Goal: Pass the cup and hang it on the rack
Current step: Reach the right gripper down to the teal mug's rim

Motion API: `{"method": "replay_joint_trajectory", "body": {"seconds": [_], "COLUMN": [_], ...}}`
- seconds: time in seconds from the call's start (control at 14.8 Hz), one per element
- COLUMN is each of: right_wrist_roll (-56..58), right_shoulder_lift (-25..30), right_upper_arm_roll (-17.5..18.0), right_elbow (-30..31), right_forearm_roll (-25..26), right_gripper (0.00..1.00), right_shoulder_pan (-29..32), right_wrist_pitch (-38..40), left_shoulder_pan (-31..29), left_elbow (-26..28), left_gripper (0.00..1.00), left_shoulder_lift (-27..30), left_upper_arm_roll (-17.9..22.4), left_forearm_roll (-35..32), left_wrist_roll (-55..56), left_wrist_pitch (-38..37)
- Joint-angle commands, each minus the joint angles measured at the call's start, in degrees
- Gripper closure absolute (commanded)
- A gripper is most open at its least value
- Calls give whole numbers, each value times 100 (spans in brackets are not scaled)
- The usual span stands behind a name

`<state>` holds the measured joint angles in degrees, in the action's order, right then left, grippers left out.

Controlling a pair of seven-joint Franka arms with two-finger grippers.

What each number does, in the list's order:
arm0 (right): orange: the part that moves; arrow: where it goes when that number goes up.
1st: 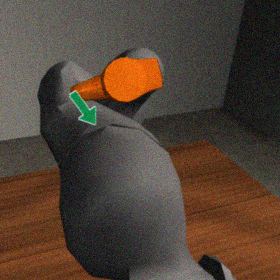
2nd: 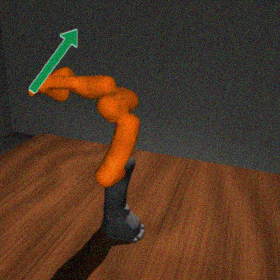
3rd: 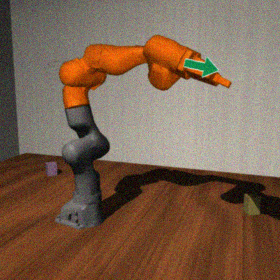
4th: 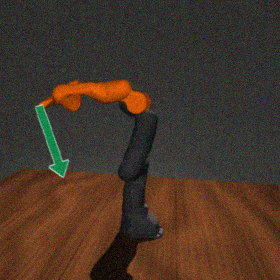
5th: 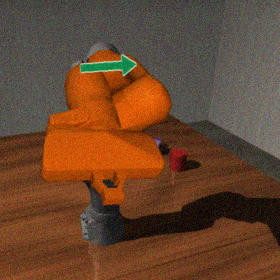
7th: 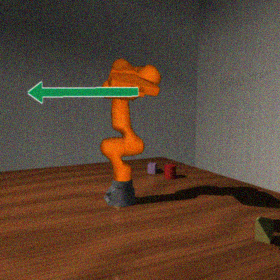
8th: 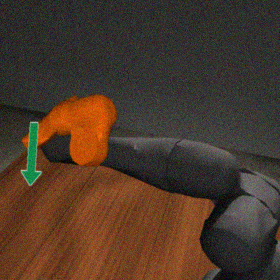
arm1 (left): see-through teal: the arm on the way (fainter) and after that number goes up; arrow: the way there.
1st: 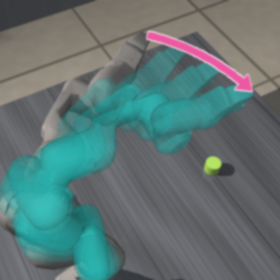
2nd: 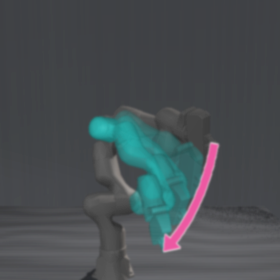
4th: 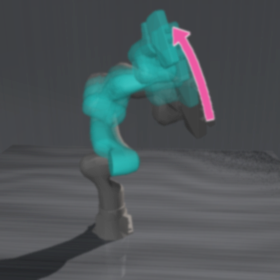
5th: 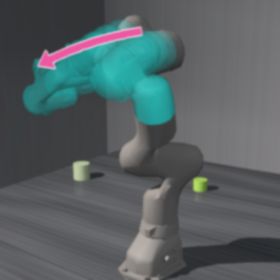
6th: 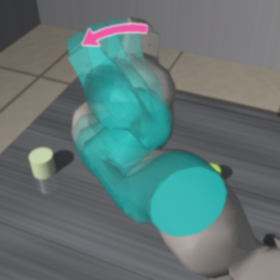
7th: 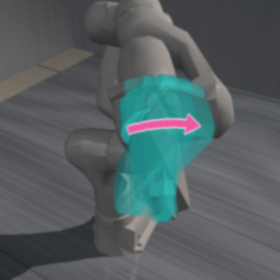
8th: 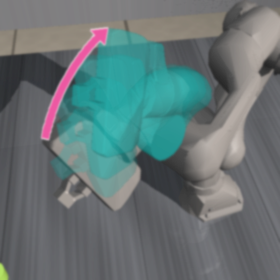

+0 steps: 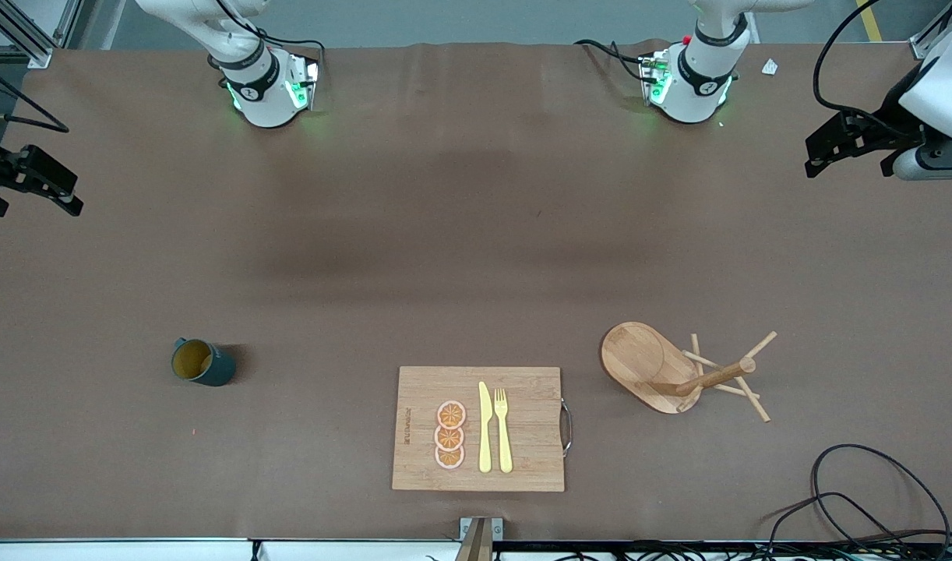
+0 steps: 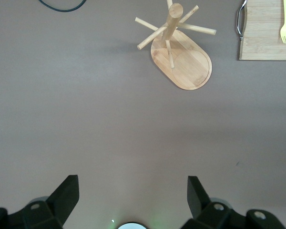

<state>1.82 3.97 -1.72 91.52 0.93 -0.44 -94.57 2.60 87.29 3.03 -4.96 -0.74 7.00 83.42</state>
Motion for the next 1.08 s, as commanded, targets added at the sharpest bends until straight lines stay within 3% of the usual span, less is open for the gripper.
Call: {"method": "replay_joint_trajectory", "body": {"seconds": [0.0, 0.34, 0.41, 0.54, 0.81, 1.01], "right_wrist_roll": [-77, -68, -16, -33, -85, -489], "right_shoulder_lift": [-10, -202, -438, -1472, -2179, -2654], "right_upper_arm_roll": [66, 84, 93, 58, 75, 75], "right_elbow": [-65, -65, -65, -160, -161, -144], "right_forearm_roll": [13, -31, 30, -13, -83, -496], "right_gripper": [0, 0, 0, 0, 0, 0], "right_shoulder_pan": [61, -44, -192, -422, -439, -291], "right_wrist_pitch": [53, -17, -17, -18, -446, -1026], "left_shoulder_pan": [-31, -31, -40, -66, -31, -40], "left_elbow": [-107, -116, -124, -220, -195, -186], "left_gripper": [0, 0, 0, 0, 0, 0], "left_shoulder_lift": [-31, -31, -31, -22, -22, -40], "left_upper_arm_roll": [-13, -13, -5, 126, 110, 101], "left_forearm_roll": [-5, -5, 4, 65, 65, 65], "left_wrist_roll": [-23, -32, -50, -50, -32, -32], "left_wrist_pitch": [-107, -107, -107, -107, -124, -107]}}
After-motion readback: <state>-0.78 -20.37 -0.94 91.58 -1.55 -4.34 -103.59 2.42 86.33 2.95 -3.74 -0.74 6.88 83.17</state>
